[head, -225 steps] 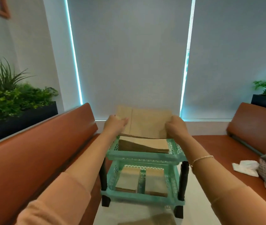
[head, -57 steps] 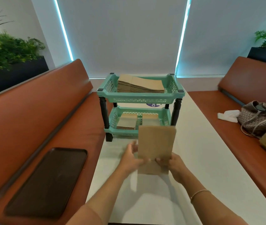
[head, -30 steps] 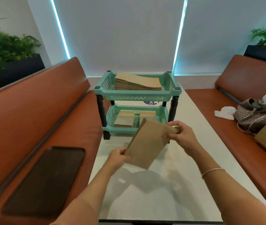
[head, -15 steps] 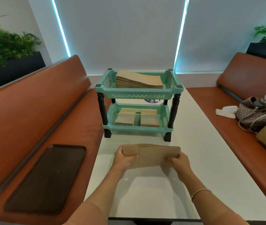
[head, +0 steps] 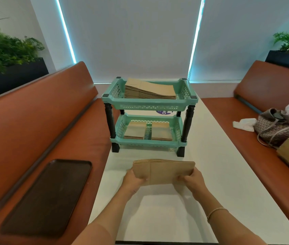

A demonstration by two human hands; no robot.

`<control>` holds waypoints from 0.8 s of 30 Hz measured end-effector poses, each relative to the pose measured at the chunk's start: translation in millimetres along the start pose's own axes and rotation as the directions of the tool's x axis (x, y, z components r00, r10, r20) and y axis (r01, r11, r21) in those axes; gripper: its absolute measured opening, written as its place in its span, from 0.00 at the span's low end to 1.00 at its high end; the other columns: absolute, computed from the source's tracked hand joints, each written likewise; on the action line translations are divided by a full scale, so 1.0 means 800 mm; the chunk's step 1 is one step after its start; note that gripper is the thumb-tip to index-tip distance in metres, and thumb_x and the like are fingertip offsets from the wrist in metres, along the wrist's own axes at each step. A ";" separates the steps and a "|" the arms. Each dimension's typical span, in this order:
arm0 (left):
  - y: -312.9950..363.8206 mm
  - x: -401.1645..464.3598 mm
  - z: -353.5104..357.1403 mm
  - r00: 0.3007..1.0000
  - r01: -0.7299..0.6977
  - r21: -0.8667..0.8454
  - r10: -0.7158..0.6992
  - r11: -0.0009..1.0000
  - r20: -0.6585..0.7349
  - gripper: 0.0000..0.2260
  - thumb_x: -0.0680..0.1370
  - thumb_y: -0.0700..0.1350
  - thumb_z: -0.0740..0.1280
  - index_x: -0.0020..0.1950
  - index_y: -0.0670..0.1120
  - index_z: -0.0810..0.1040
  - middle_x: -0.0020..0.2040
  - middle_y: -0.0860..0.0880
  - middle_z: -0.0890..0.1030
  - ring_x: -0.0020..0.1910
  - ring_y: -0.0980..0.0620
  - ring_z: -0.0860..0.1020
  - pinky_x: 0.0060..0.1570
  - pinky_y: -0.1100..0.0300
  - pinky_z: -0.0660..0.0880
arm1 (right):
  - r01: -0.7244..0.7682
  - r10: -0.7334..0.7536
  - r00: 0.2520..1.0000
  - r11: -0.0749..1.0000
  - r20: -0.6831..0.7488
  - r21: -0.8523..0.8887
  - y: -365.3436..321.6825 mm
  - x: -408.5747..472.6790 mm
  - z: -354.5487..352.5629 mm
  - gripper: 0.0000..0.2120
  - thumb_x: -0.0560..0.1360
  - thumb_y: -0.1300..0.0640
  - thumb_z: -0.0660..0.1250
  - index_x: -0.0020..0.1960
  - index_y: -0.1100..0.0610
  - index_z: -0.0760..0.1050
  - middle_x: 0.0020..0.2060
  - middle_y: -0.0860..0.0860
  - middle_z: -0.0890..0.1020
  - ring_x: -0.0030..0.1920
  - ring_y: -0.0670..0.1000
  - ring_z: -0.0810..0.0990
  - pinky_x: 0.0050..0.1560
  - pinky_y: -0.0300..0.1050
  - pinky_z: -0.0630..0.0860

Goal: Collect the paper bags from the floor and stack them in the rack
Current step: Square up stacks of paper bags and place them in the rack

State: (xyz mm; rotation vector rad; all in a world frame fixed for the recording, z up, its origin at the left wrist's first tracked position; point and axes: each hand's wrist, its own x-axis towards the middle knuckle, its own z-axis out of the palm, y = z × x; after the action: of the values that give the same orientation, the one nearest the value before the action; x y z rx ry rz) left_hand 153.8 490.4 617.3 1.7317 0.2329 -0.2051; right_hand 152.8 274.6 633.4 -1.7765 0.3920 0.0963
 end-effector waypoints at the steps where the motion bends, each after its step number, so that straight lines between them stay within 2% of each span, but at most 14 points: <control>1: -0.001 0.001 0.000 1.000 0.006 0.019 -0.005 1.000 -0.005 0.22 0.68 0.37 0.74 0.59 0.49 0.77 0.54 0.48 0.82 0.56 0.47 0.78 0.60 0.46 0.74 | -0.008 0.008 1.000 1.000 0.000 -0.010 0.001 0.002 0.000 0.20 0.67 0.71 0.68 0.55 0.56 0.73 0.51 0.55 0.79 0.52 0.57 0.77 0.55 0.54 0.77; 7: 0.009 0.003 0.000 0.999 -0.002 0.081 0.005 0.997 -0.036 0.18 0.70 0.36 0.72 0.59 0.47 0.77 0.54 0.47 0.82 0.56 0.47 0.78 0.59 0.52 0.75 | -0.009 0.008 1.000 0.996 -0.007 -0.093 -0.001 0.011 -0.004 0.19 0.69 0.71 0.65 0.58 0.60 0.74 0.50 0.56 0.79 0.51 0.57 0.77 0.52 0.52 0.77; 12: 0.048 0.014 -0.013 0.994 -0.072 0.061 0.077 0.996 -0.077 0.16 0.71 0.37 0.73 0.56 0.49 0.77 0.54 0.46 0.82 0.56 0.46 0.78 0.61 0.47 0.73 | 0.116 -0.117 0.993 0.992 -0.016 -0.055 -0.040 0.016 -0.009 0.20 0.69 0.73 0.65 0.59 0.60 0.74 0.51 0.55 0.80 0.53 0.57 0.78 0.53 0.53 0.77; 15: 0.093 0.017 -0.028 0.978 -0.173 0.066 0.180 0.983 -0.104 0.14 0.72 0.37 0.73 0.53 0.51 0.77 0.52 0.47 0.82 0.55 0.46 0.79 0.59 0.51 0.74 | 0.228 -0.228 0.973 0.974 -0.030 -0.005 -0.085 0.016 -0.010 0.21 0.68 0.75 0.64 0.57 0.59 0.74 0.48 0.54 0.79 0.52 0.57 0.78 0.51 0.50 0.77; 18: 0.153 0.010 -0.045 0.945 -0.290 0.011 0.289 0.957 -0.152 0.15 0.73 0.35 0.71 0.57 0.46 0.76 0.51 0.49 0.81 0.54 0.49 0.78 0.54 0.57 0.73 | 0.349 -0.347 0.937 0.937 -0.044 0.037 -0.137 0.011 -0.008 0.20 0.69 0.75 0.65 0.54 0.56 0.73 0.47 0.53 0.79 0.51 0.57 0.79 0.51 0.51 0.78; 21: 0.213 0.001 -0.066 0.902 -0.401 0.018 0.399 0.916 -0.166 0.17 0.73 0.36 0.70 0.59 0.49 0.74 0.50 0.55 0.80 0.54 0.53 0.77 0.56 0.55 0.73 | 0.454 -0.446 0.890 0.885 -0.093 0.105 -0.193 0.005 -0.001 0.20 0.71 0.73 0.67 0.60 0.58 0.73 0.50 0.52 0.78 0.51 0.54 0.77 0.53 0.48 0.77; 24: 0.269 0.010 -0.089 0.863 -0.470 0.047 0.470 0.882 -0.184 0.18 0.73 0.38 0.71 0.61 0.48 0.73 0.51 0.54 0.80 0.55 0.52 0.78 0.59 0.53 0.74 | 0.526 -0.511 0.850 0.837 -0.124 0.151 -0.251 0.005 0.004 0.22 0.72 0.71 0.67 0.63 0.58 0.70 0.52 0.50 0.77 0.52 0.50 0.76 0.56 0.46 0.75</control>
State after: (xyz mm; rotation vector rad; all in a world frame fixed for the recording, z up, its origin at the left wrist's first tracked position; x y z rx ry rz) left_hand 219.7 524.9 831.4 1.7556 -0.0580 0.3229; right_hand 219.7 314.8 818.3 -1.6515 -0.0405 -0.3880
